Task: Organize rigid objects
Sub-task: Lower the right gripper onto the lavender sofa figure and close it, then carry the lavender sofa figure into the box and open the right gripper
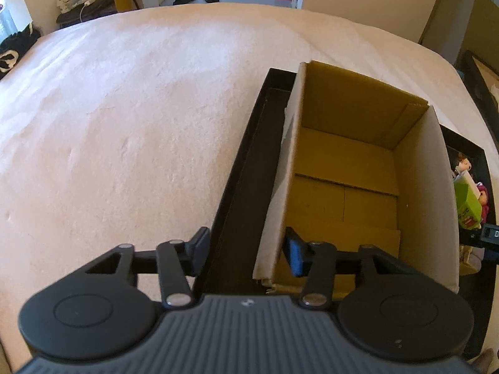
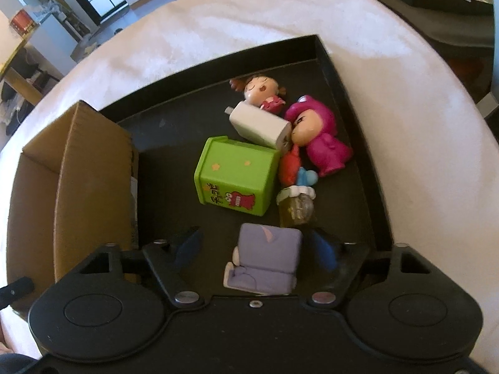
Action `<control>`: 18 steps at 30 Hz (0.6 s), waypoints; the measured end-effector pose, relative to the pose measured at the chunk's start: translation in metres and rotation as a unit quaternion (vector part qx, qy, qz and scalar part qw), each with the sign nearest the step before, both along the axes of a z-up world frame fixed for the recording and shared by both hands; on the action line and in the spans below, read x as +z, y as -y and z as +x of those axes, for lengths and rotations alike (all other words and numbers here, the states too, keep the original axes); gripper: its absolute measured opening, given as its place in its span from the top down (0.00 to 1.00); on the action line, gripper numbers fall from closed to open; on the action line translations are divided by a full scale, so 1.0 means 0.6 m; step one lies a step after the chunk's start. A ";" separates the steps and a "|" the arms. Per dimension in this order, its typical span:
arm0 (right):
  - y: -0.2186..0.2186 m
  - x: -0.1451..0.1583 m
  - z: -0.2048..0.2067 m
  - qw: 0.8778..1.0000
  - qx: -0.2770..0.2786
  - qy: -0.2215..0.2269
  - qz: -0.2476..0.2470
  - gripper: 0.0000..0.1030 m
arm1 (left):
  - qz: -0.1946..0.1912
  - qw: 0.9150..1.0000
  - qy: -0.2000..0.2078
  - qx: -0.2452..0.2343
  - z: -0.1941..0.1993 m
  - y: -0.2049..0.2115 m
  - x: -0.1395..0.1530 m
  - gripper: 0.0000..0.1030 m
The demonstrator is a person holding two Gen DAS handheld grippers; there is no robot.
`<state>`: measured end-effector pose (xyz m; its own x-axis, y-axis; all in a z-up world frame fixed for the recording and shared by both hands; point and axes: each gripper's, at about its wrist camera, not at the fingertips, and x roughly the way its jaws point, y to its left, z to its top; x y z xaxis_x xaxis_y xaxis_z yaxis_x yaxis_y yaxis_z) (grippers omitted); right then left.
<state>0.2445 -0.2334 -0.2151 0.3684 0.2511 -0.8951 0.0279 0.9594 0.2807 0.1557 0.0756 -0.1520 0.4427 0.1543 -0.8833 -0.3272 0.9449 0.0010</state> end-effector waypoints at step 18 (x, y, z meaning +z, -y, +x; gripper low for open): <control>0.000 0.057 -0.042 0.999 0.019 0.047 0.018 0.63 | -0.030 0.999 0.021 -0.016 -0.010 -0.002 0.004 0.89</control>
